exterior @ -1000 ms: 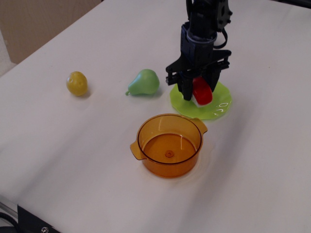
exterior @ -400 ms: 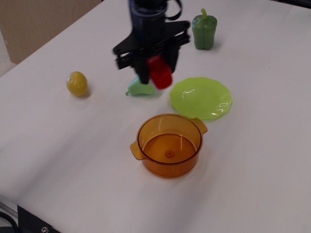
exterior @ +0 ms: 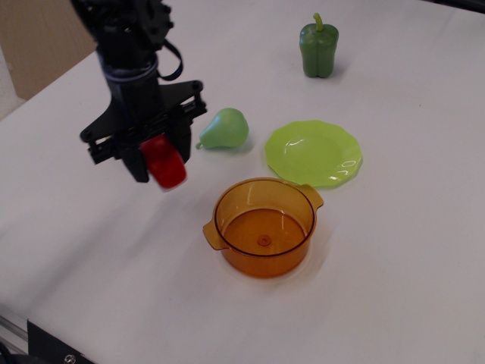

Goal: Take sushi off plate

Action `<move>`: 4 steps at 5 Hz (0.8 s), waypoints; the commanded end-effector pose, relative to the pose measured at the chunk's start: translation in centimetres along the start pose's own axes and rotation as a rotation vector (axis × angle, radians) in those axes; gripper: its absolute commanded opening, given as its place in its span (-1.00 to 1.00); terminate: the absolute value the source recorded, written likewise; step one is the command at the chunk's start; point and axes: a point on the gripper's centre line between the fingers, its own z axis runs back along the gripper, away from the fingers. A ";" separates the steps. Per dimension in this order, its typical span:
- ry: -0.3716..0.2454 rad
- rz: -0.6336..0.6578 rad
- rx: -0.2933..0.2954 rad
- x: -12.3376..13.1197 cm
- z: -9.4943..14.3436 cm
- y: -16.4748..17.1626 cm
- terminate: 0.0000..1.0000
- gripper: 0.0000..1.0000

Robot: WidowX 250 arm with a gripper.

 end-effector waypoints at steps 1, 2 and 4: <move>0.027 0.002 0.001 2.2 -2.4 0.8 -1.00 -1.00; 0.000 0.001 -0.004 2.7 -3.2 0.3 -1.00 -1.00; 0.007 -0.047 -0.013 3.1 -2.5 0.0 -1.00 1.00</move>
